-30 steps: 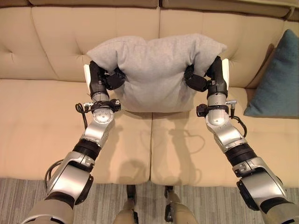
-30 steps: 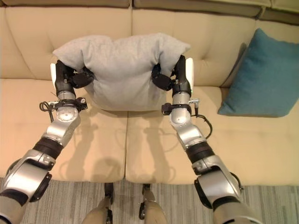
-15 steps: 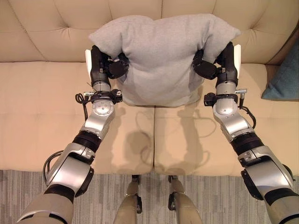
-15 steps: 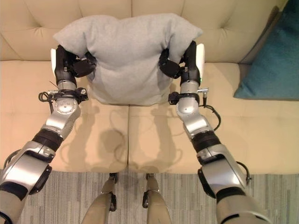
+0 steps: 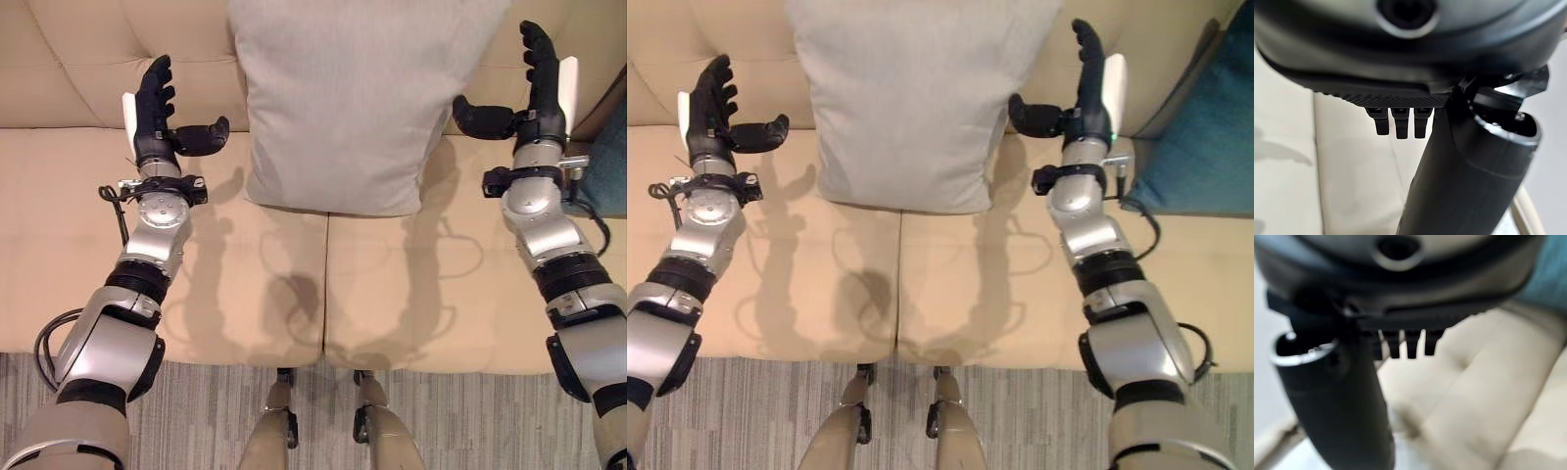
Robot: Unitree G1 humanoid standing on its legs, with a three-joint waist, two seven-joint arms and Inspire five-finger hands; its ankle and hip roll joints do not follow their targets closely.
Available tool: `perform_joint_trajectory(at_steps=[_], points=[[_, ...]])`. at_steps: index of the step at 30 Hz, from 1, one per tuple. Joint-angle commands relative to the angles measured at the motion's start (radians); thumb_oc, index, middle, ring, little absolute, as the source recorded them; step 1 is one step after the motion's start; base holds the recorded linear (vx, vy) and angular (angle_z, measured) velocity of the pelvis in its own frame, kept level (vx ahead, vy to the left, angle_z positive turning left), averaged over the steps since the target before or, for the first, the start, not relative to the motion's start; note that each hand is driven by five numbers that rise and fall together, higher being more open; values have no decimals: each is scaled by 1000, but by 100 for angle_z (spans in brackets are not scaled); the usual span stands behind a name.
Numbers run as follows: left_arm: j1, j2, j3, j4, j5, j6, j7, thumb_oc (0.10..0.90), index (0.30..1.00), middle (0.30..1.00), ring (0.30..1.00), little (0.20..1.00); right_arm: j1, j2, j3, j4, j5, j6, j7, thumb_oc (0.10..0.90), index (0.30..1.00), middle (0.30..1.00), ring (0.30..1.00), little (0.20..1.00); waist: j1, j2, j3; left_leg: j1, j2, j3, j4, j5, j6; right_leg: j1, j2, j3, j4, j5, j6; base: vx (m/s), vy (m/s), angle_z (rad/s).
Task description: Pick up all the scattered cushions and arrange them neatly on the sofa.
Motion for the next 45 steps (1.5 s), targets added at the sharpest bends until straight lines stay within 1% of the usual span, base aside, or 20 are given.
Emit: perform_joint_trajectory(at_steps=[1,2,5,6,7,10,11,15,18,19,21,23,26,29,36,40,41,43,44,45], points=[[105,73,90,-120,6,-86,-9,800,900,900,900,900,108,-43,-125,-68,25,-49,-6,800,900,900,900,900,4,-33,-100,63,-50,-20,0,-94,-54,67,-10,-6,4,-85,125,50,0,7],[110,73,90,-124,7,-85,-8,800,900,900,900,900,115,-42,-128,-72,23,-48,-6,800,900,900,900,900,4,-33,-102,64,-50,-20,0,-94,-54,68,-10,-6,4,-85,125,50,-2,11],[299,17,182,-254,18,-89,-23,800,900,900,900,900,302,23,-239,-169,25,-57,17,800,900,900,900,900,5,-38,-115,99,-45,-21,0,-106,-51,106,-8,-9,4,-98,121,53,-2,8],[304,17,182,-258,20,-87,-22,800,900,900,900,900,308,25,-241,-173,24,-56,16,800,900,900,900,900,5,-38,-117,100,-45,-21,0,-107,-51,107,-8,-9,4,-99,121,56,-7,1],[421,-27,213,-334,47,-81,-39,800,900,900,900,900,426,73,-292,-218,16,-54,39,800,900,900,900,900,5,-43,-122,127,-42,-20,0,-109,-50,138,-10,-13,4,-103,118,64,-4,-2],[666,-149,272,-439,94,-52,-90,800,900,900,900,900,673,177,-361,-296,-50,-40,97,800,900,900,900,900,6,-51,-119,212,-34,-18,0,-131,-47,230,-13,-19,4,-129,114,110,-1,0],[669,-149,272,-441,94,-52,-89,800,900,900,900,900,675,178,-362,-298,-51,-39,97,800,900,900,900,900,6,-52,-119,211,-35,-18,0,-127,-46,229,-15,-20,4,-126,114,86,-1,-1],[885,-233,319,-475,123,-15,-147,800,900,900,900,900,859,259,-405,-341,-128,-18,144,800,900,900,900,900,10,-53,-116,293,-26,-7,0,-140,-41,311,-15,-32,4,-148,111,78,-16,-3],[1004,-286,310,-418,157,28,-197,800,900,900,900,900,955,328,-369,-287,-177,0,192,800,900,900,900,900,18,-50,-107,381,-19,-2,0,-153,-33,399,-13,-38,4,-168,105,65,-9,-3],[1006,-286,310,-419,157,28,-197,800,900,900,900,900,956,328,-368,-286,-177,0,192,800,900,900,900,900,18,-50,-103,385,-19,-2,0,-154,-33,404,-13,-38,4,-169,105,57,-17,-7],[1061,-321,288,-327,215,60,-225,800,900,900,900,900,1003,379,-313,-220,-231,9,235,800,900,900,900,900,25,-48,-102,450,-15,1,0,-166,-22,470,-9,-41,4,-185,103,16,-7,-2],[1065,-335,272,-252,254,71,-228,800,900,900,900,900,1019,406,-290,-185,-239,9,248,800,900,900,900,900,29,-49,-102,483,-14,4,0,-173,-16,503,-7,-39,4,-192,101,20,-6,5],[1054,-374,255,-26,334,90,-224,800,900,900,900,900,1020,439,-232,-71,-272,10,256,800,900,900,900,900,38,-50,-105,553,-17,6,0,-201,-3,568,-4,-27,4,-210,98,51,20,-3],[1043,-385,252,67,371,98,-217,800,900,900,900,900,1014,448,-209,5,-279,14,256,800,900,900,900,900,43,-52,-105,592,-21,6,0,-220,5,603,-6,-22,4,-218,99,51,48,-6],[1040,-387,260,91,375,100,-209,800,900,900,900,900,1008,456,-203,90,-278,25,245,800,900,900,900,900,65,-68,-92,610,-30,-1,0,-234,22,618,-13,-10,4,-204,106,-22,62,-10],[1027,-378,253,94,366,99,-207,800,900,900,900,900,991,462,-194,117,-277,36,242,800,900,900,900,900,71,-67,-49,602,-33,-13,3,-226,43,542,-25,5,158,-220,108,-113,37,-9],[1027,-378,253,94,366,99,-207,800,900,900,900,900,991,462,-194,117,-277,36,242,800,900,900,900,900,72,-67,-49,602,-33,-13,3,-226,43,542,-25,5,158,-220,108,-142,-6,-16],[1001,-367,236,90,369,97,-202,800,900,900,900,900,979,469,-195,133,-269,41,239,800,900,900,900,900,58,-64,-21,580,-33,-38,19,-215,50,505,-7,72,238,-243,115,-197,-14,-3],[985,-362,220,84,377,93,-198,800,900,900,900,900,975,470,-194,150,-265,43,236,800,900,900,900,900,50,-58,-19,546,-37,-62,33,-202,53,493,11,136,293,-257,112,-241,-36,18],[976,-361,214,80,378,92,-196,800,900,900,900,900,980,472,-195,150,-261,43,234,800,900,900,900,900,48,-59,-25,527,-41,-78,37,-196,53,496,17,164,314,-264,107,-249,-85,36]])
